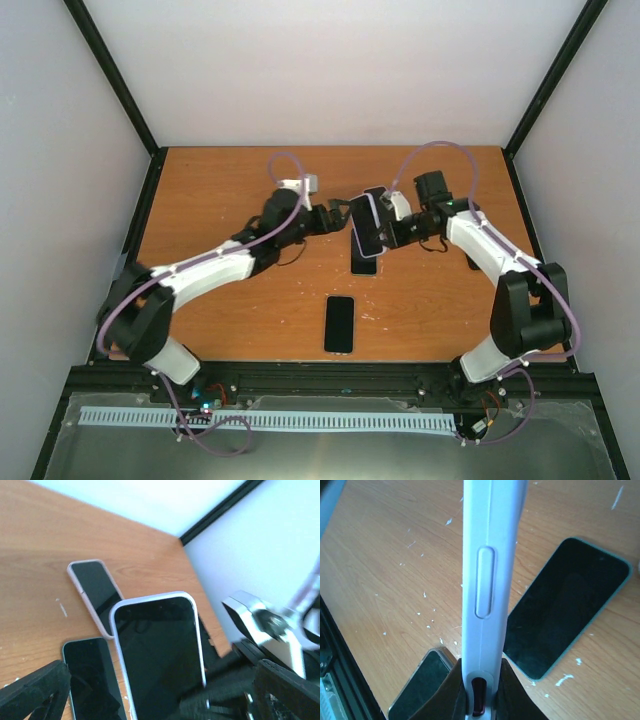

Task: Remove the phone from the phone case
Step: Adjust the phone.

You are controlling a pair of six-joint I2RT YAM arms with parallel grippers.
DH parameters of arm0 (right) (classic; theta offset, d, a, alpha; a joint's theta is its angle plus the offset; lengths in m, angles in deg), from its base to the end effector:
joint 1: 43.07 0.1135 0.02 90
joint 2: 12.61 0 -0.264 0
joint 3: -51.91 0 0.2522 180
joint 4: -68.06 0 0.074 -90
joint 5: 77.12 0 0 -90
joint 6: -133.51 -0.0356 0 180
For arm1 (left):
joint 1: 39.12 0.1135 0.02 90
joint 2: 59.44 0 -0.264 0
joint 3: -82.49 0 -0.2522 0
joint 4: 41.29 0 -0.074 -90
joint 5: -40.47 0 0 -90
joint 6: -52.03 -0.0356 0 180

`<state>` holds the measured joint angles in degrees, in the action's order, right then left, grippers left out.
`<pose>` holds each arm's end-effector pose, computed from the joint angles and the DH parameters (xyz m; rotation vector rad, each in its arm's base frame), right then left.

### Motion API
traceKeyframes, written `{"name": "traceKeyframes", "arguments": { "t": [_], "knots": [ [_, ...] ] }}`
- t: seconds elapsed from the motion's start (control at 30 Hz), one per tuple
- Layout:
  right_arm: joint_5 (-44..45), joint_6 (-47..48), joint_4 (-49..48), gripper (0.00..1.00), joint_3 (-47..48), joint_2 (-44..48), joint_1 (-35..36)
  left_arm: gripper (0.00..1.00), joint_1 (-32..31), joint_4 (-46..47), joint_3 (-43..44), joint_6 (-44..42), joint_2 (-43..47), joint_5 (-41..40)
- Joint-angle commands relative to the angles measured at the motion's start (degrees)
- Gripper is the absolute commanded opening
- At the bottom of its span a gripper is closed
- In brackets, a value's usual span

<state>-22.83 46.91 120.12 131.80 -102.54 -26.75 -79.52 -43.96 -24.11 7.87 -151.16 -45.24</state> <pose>0.2976 0.1088 0.2426 -0.6477 2.5161 0.9013 0.2797 -0.2416 0.2589 -0.0455 2.0911 -1.0396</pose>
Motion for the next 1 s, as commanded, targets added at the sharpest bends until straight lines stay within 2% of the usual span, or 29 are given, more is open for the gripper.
{"name": "traceKeyframes", "arguments": {
  "t": [0.0, 0.1, 0.17, 0.3, 0.47, 0.6, 0.97],
  "knots": [
    [-11.0, 9.1, 2.9, 0.03, 2.1, 5.6, -4.4, 1.00, 5.2, 16.6, -9.3, -7.8, 8.2, 18.5],
    [-16.1, 15.8, 7.4, 0.03, 0.9, 8.1, -5.1, 1.00, 5.3, 20.0, -9.8, -10.3, 8.0, 27.0],
    [-18.7, 17.4, 9.0, 0.03, -0.6, 9.9, -5.3, 0.99, 5.3, 19.7, -9.0, -9.6, 7.0, 28.8],
    [-25.1, 20.7, 11.2, 0.03, -3.5, 13.7, -5.3, 0.96, 5.4, 24.8, -10.2, -10.3, 5.4, 34.0],
    [-28.1, 19.6, 9.6, 0.03, -5.7, 15.7, -5.3, 0.81, 5.4, 31.1, -9.2, -7.8, 0.0, 42.4],
    [-31.0, 19.6, 10.5, 0.03, -6.1, 14.4, -5.3, 0.82, 5.4, 38.2, -9.6, -3.2, -3.5, 46.6],
    [-31.8, 19.7, 11.4, 0.03, -6.3, 12.1, -5.3, 0.47, 5.3, 50.0, -9.0, 2.7, -7.4, 54.1]
  ]
}}
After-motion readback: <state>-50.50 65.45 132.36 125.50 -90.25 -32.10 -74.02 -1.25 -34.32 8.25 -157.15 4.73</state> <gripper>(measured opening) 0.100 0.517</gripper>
